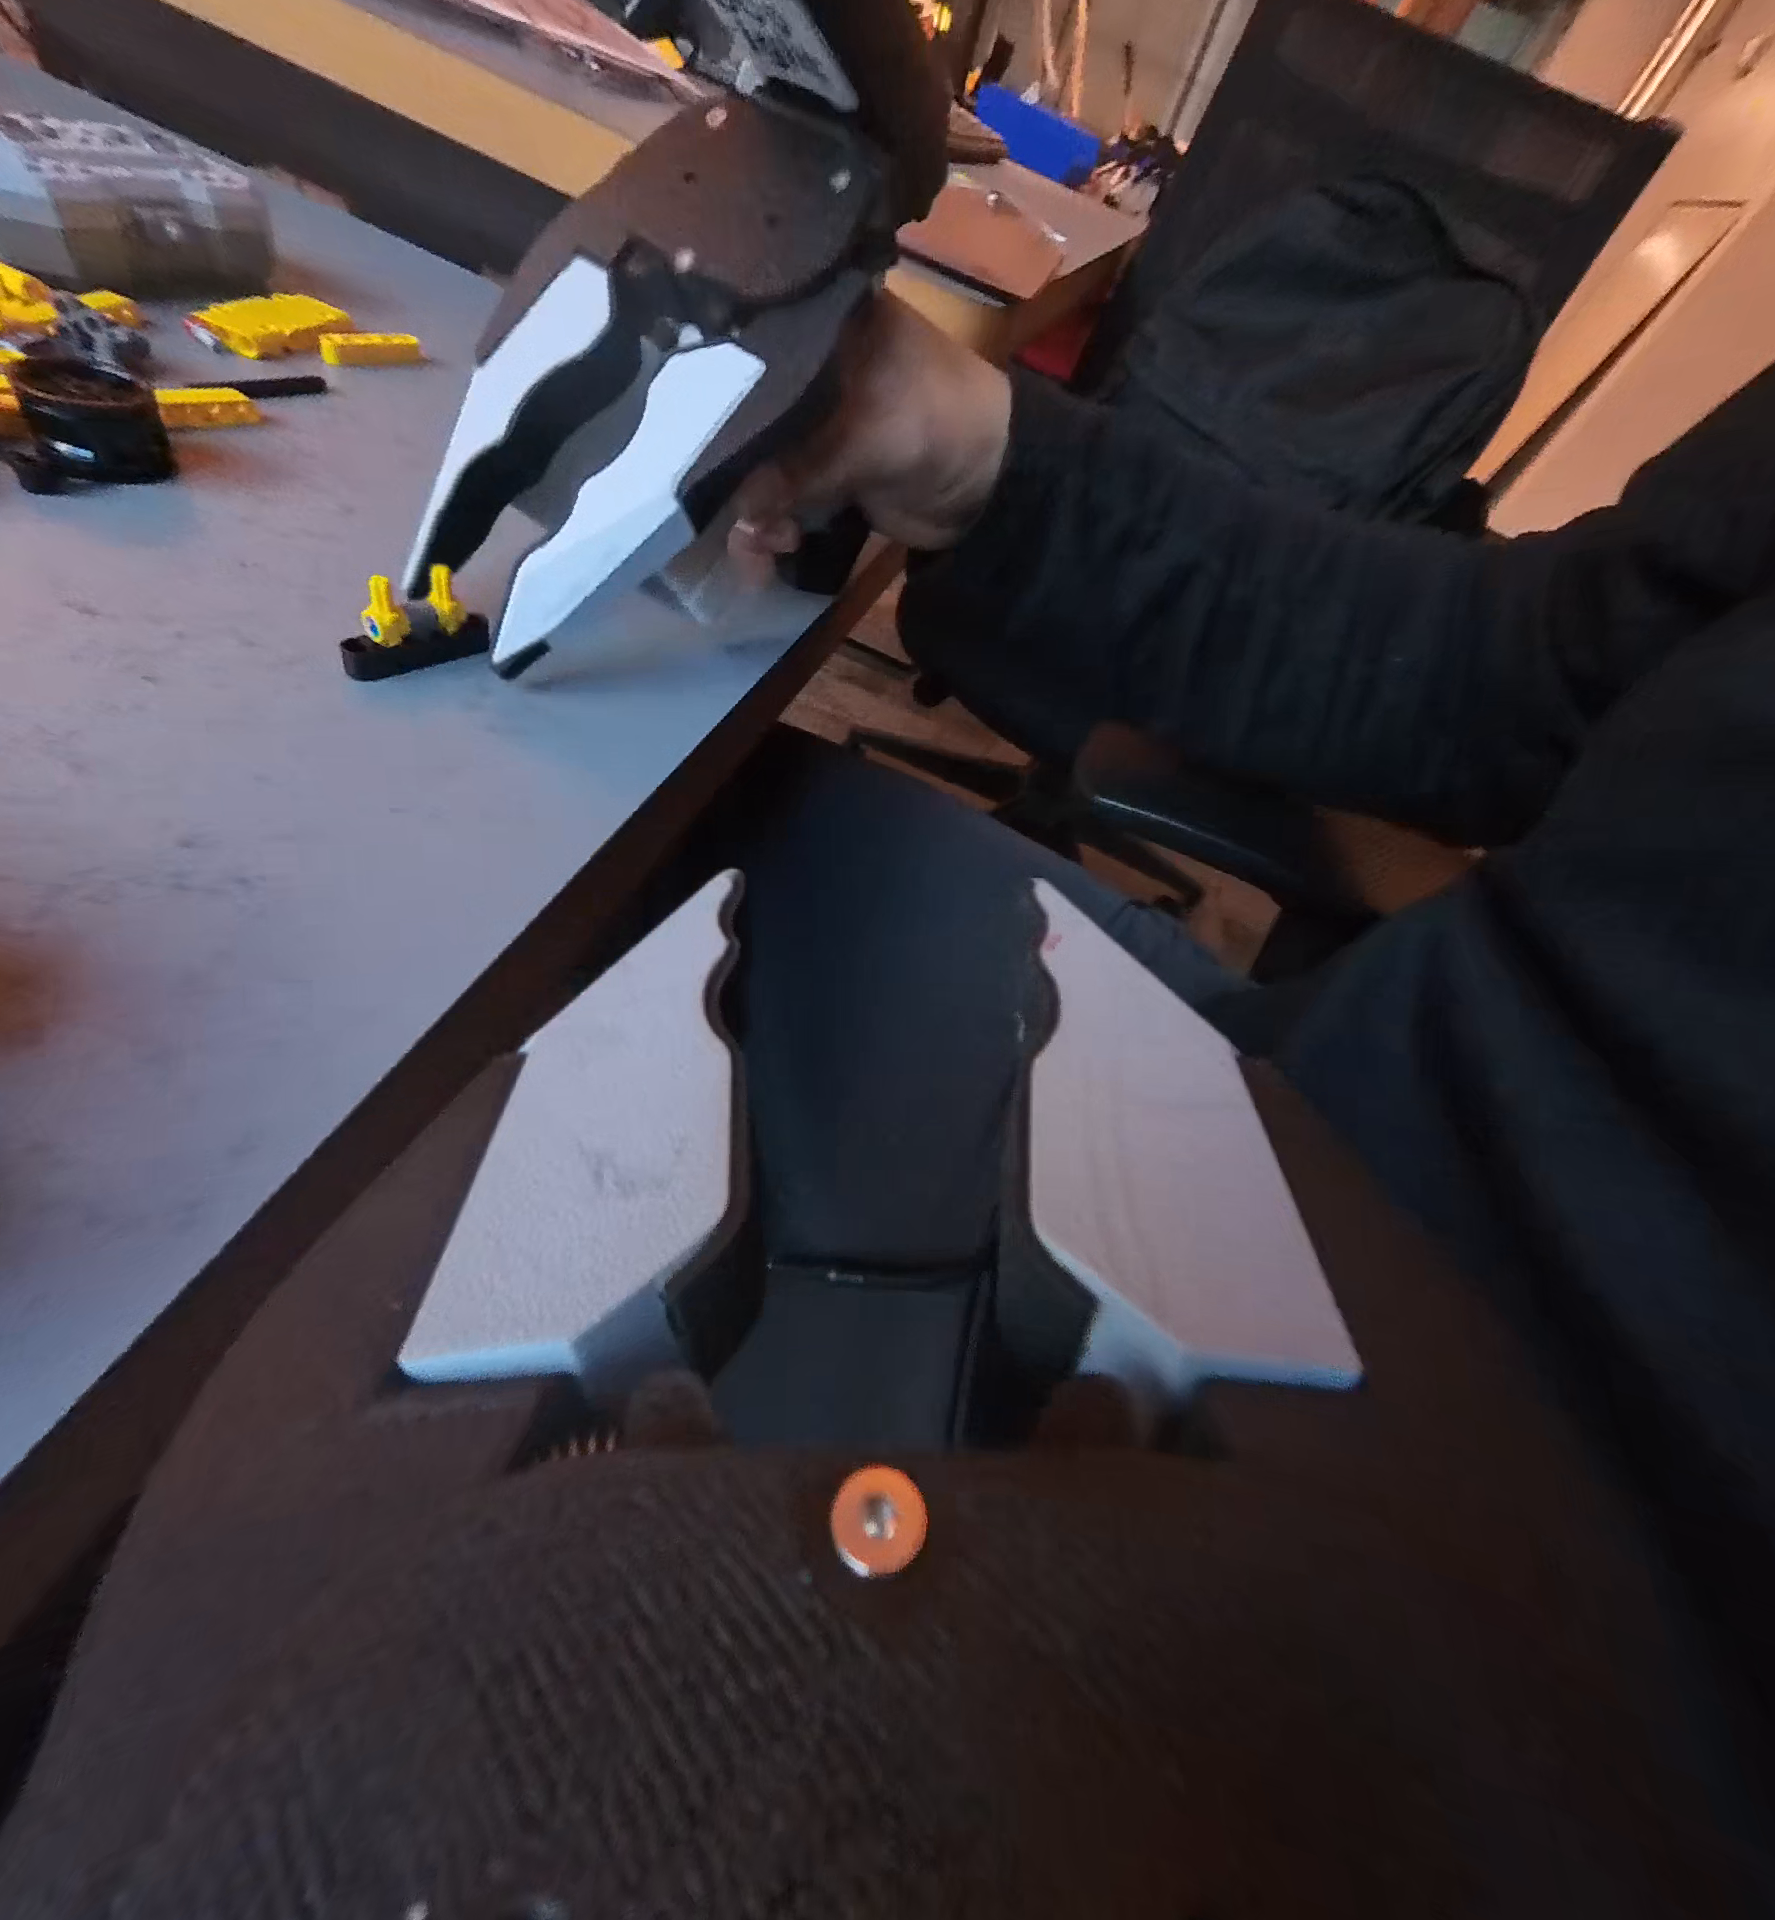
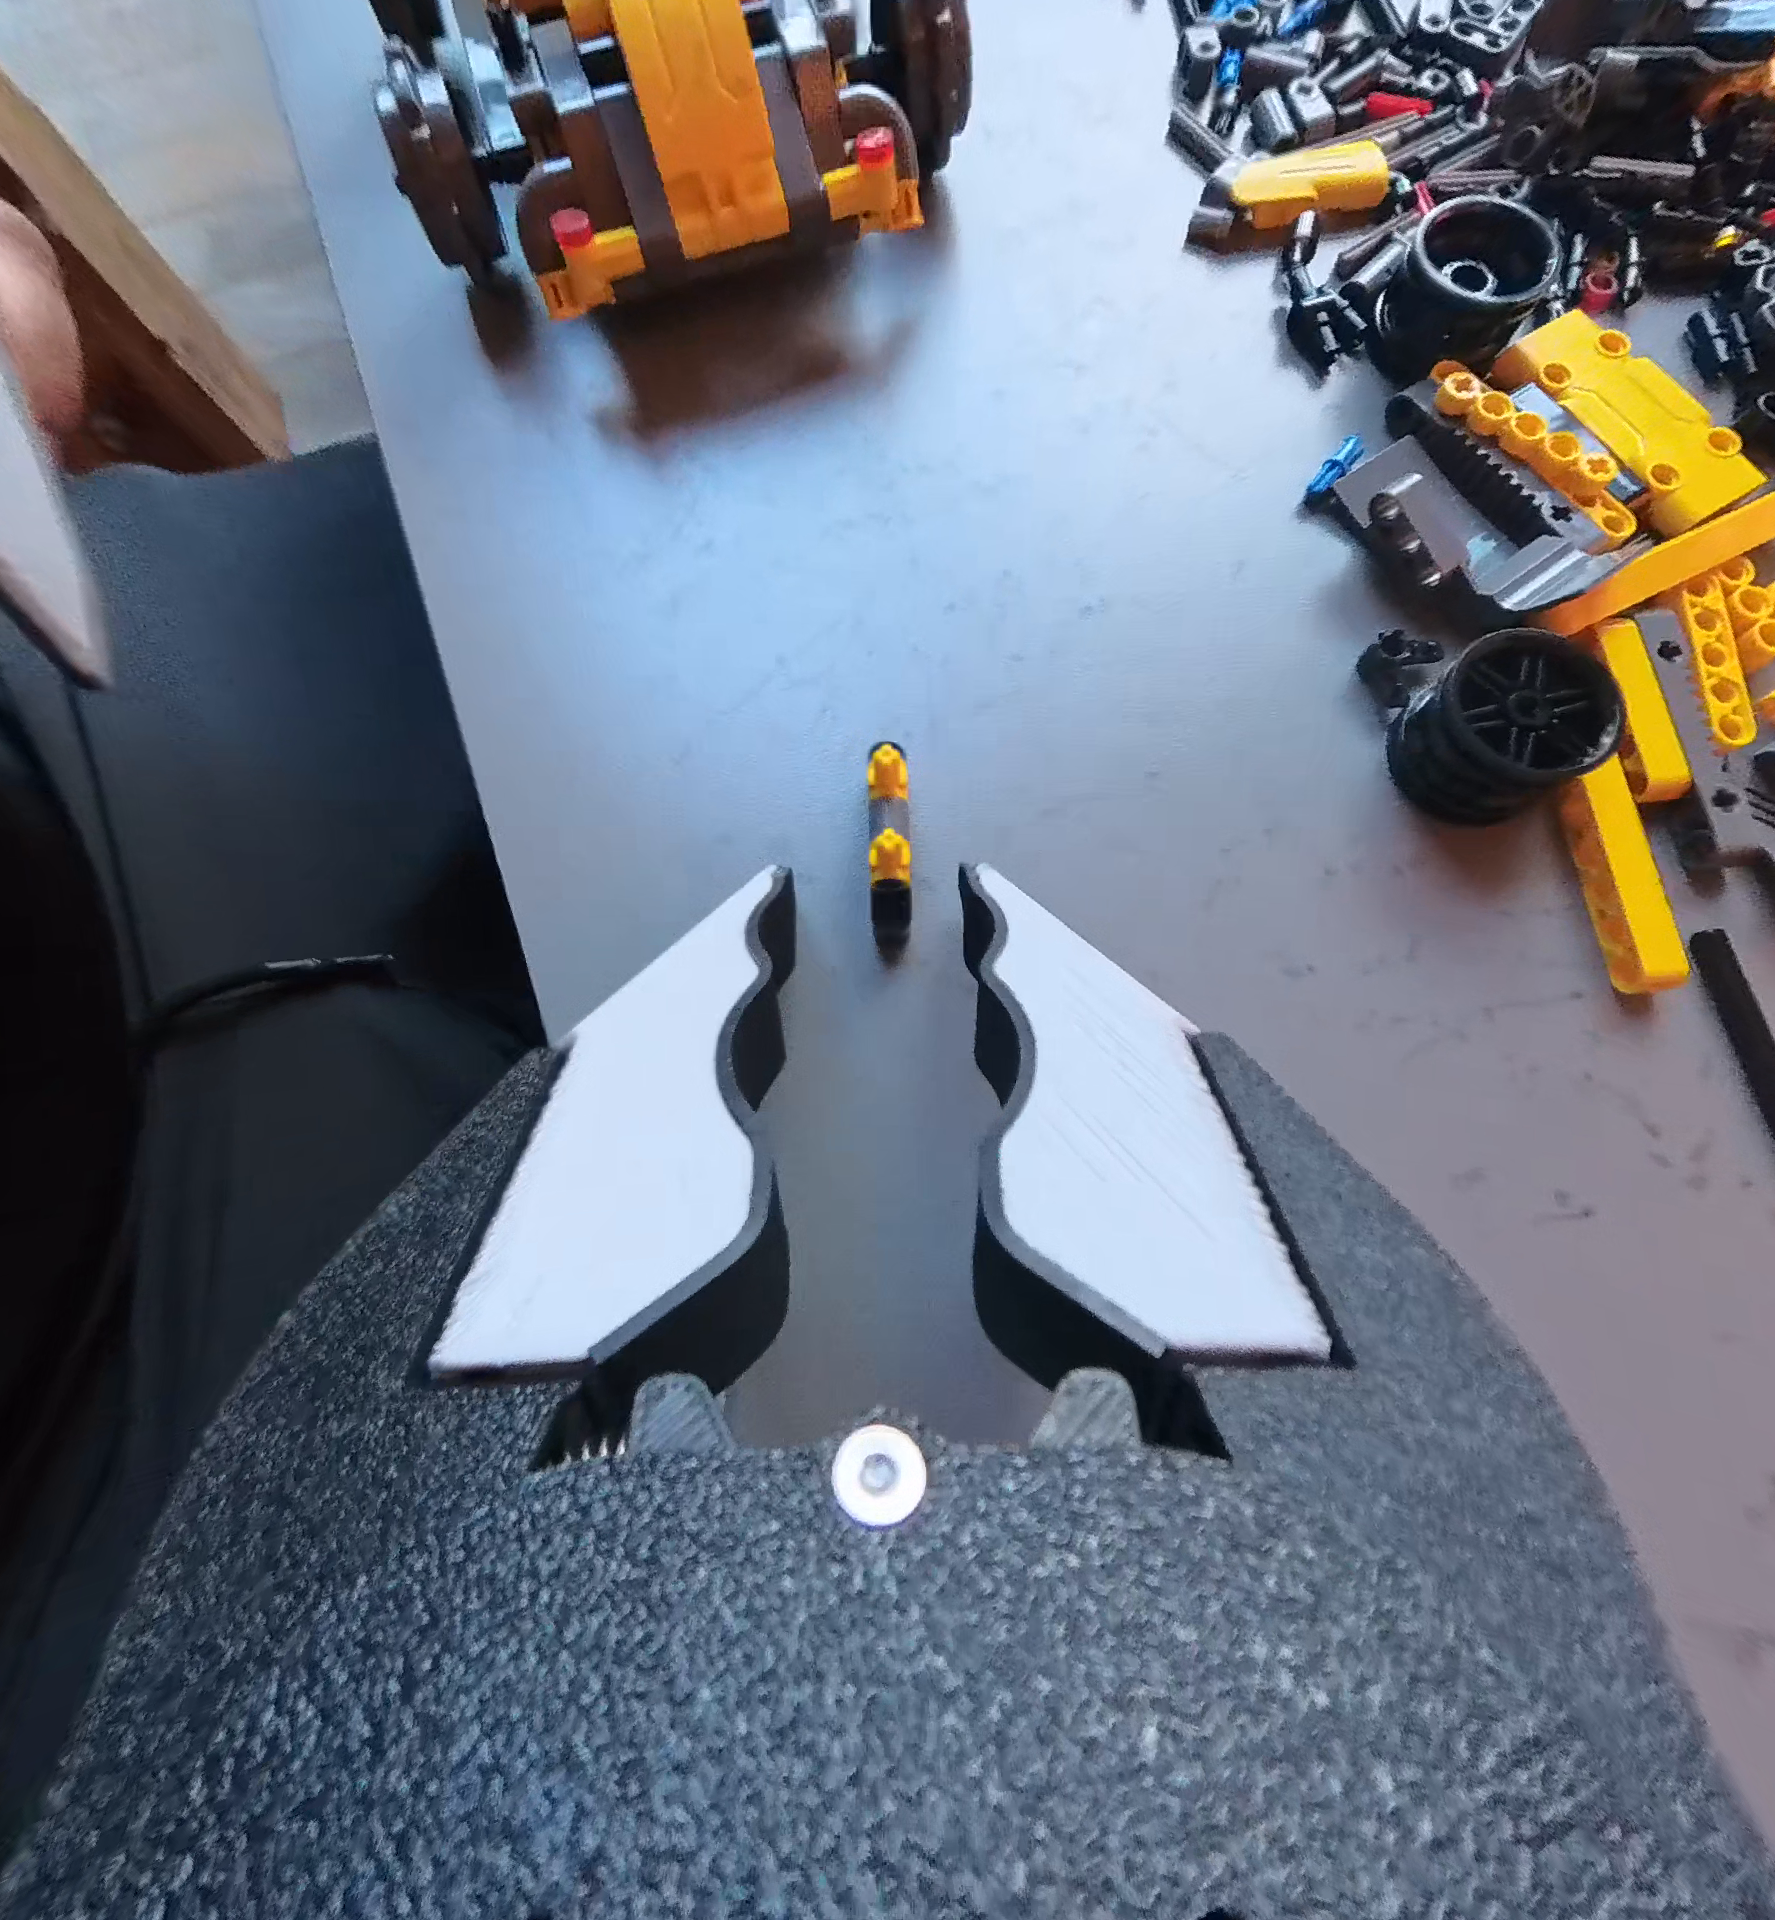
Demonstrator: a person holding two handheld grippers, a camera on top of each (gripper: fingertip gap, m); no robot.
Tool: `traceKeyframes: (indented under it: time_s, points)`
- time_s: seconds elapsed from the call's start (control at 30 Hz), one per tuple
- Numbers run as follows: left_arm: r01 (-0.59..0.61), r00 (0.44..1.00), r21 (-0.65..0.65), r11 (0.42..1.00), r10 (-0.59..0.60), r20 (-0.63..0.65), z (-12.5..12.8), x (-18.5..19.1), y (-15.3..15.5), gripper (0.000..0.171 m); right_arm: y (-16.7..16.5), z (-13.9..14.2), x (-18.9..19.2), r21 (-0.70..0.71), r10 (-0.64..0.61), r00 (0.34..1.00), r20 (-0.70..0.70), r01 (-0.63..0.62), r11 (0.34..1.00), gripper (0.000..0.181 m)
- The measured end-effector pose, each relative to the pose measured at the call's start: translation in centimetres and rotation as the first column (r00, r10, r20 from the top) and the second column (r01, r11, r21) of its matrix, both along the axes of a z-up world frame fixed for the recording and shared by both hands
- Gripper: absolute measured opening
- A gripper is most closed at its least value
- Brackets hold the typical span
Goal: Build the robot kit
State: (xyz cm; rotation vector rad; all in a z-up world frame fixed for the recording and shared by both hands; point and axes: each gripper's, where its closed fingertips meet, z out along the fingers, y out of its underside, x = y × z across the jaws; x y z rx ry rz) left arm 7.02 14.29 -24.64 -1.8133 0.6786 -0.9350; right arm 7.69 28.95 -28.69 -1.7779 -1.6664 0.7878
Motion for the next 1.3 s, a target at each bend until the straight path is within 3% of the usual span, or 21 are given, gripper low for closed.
traceKeyframes:
  time_s: [0.13, 0.27, 0.8, 1.3]
  points:
    - [0.009, 1.000, 0.033, 0.999, -0.009, 0.001, 0.5, -0.4, -0.3, 0.046, 0.2, -0.4, -0.1, -0.001, -0.010, 1.000, 0.027, 0.010, 1.000, 0.031]
    - [-0.011, 1.000, 0.034, 0.999, 0.010, 0.025, 1.2, -1.4, -0.1, 0.044, -0.2, -0.4, -0.6, -0.014, 0.011, 1.000, 0.026, -0.011, 1.000, 0.007]
    - [-0.046, 0.992, -0.017, 0.999, 0.048, 0.119, 1.8, -4.5, 1.9, 0.037, 0.0, -0.5, -5.5, -0.030, 0.066, 0.997, 0.026, -0.066, 0.997, 0.007]
    - [-0.093, 0.994, 0.011, 0.996, 0.092, 0.058, 1.7, -6.1, 2.7, 0.039, 0.1, -0.5, -5.9, -0.047, 0.078, 0.997, 0.022, -0.077, 0.996, 0.007]
